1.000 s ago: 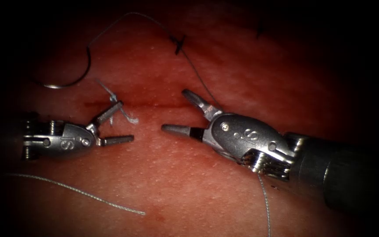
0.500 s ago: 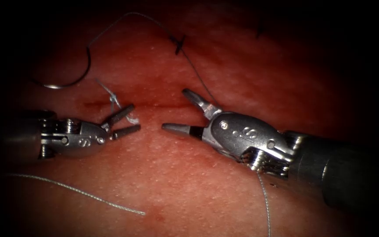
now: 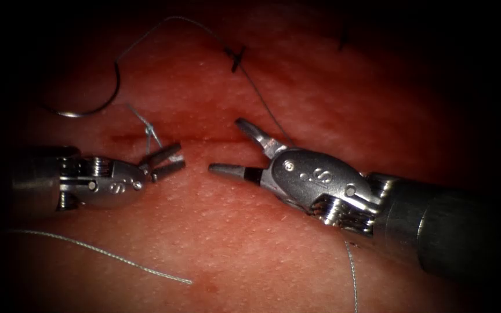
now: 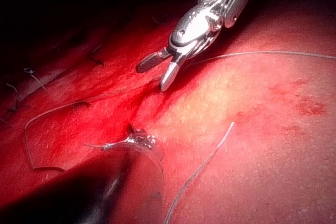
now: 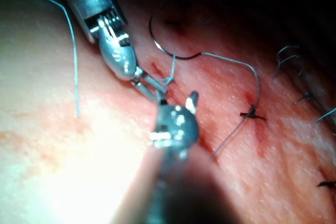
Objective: Wound Closure
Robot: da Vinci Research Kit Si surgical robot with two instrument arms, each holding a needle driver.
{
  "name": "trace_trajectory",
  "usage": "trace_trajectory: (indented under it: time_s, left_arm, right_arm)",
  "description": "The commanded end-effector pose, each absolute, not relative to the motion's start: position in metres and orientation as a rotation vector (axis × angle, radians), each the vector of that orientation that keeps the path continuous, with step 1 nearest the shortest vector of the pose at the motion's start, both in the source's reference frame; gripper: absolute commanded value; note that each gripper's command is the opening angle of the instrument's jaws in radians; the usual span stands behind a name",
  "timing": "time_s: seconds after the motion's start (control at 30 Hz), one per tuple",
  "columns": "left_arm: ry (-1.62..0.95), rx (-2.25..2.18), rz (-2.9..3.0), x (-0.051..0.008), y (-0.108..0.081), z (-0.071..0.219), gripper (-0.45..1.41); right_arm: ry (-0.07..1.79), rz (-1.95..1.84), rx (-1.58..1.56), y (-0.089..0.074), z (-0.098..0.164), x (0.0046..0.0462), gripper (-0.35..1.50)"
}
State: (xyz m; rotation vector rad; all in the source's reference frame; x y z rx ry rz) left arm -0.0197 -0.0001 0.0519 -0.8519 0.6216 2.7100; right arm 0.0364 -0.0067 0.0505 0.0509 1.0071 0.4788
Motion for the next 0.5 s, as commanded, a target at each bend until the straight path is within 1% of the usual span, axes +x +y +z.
trace_trajectory:
  time_s: [0.03,0.13,0.2,0.23,0.33,0.37,0.4,0.5]
  left_arm:
    - [0.629,-0.85,2.714,-0.0203,0.0004,0.0526,0.1]
    - [0.617,-0.839,2.711,-0.0202,0.0005,0.0528,0.19]
    - [0.596,-0.841,2.702,-0.0202,0.0004,0.0528,0.19]
    - [0.592,-0.843,2.705,-0.0202,0.0004,0.0528,0.15]
    - [0.573,-0.832,2.706,-0.0203,0.0001,0.0527,-0.1]
    - [0.565,-0.827,2.713,-0.0203,0.0,0.0527,-0.23]
    - [0.554,-0.819,2.723,-0.0203,0.0,0.0527,-0.44]
    - [0.544,-0.819,2.727,-0.0204,0.0,0.0525,-0.45]
  right_arm:
    - [1.011,0.478,0.049,-0.0062,0.0508,0.0374,1.13]
    - [1.011,0.478,0.049,-0.0062,0.0508,0.0374,1.13]
    - [1.011,0.478,0.049,-0.0062,0.0508,0.0374,1.13]
    - [1.011,0.478,0.049,-0.0062,0.0508,0.0374,1.13]
    - [1.011,0.478,0.049,-0.0062,0.0508,0.0374,1.13]
    - [1.011,0.478,0.049,-0.0062,0.0508,0.0374,1.13]
    - [1.011,0.479,0.049,-0.0062,0.0508,0.0374,1.13]
    - [1.01,0.48,0.047,-0.0062,0.0509,0.0375,1.14]
